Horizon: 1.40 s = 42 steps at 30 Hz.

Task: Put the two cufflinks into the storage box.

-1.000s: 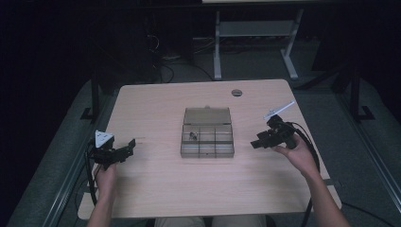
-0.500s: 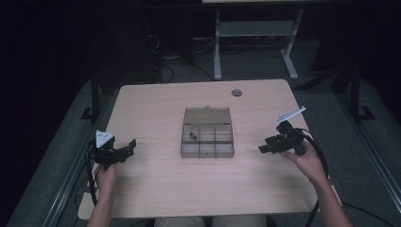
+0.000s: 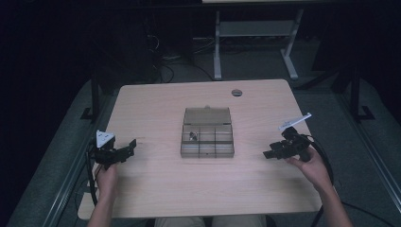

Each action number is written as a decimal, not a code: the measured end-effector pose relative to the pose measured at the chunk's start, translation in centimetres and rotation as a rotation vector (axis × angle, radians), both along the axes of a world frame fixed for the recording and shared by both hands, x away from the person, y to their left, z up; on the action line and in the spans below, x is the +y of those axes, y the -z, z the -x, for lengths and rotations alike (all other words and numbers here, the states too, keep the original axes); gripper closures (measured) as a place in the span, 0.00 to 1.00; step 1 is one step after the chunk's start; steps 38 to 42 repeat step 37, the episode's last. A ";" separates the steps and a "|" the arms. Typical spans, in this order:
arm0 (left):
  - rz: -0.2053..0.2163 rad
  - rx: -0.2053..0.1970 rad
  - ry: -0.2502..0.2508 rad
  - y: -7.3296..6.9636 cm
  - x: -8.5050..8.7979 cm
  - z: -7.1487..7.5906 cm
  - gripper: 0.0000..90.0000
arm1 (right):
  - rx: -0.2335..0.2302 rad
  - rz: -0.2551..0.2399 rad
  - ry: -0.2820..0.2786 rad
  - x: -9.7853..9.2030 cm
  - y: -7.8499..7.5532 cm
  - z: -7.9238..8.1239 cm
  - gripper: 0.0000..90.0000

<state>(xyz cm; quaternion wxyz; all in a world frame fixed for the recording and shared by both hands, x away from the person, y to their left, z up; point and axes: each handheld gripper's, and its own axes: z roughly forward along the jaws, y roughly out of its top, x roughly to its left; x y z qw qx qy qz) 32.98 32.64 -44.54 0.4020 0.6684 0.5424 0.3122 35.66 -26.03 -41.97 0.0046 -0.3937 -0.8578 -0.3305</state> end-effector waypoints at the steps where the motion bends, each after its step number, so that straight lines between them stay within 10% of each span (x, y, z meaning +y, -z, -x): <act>1: -0.001 -0.001 0.001 0.0 0.0 0.0 0.14 | 0.004 -0.001 0.000 -0.1 0.1 0.1 0.48; 42: -0.005 0.003 0.016 0.0 -0.3 0.0 0.14 | -0.074 -0.071 0.073 -1.7 1.1 5.2 0.39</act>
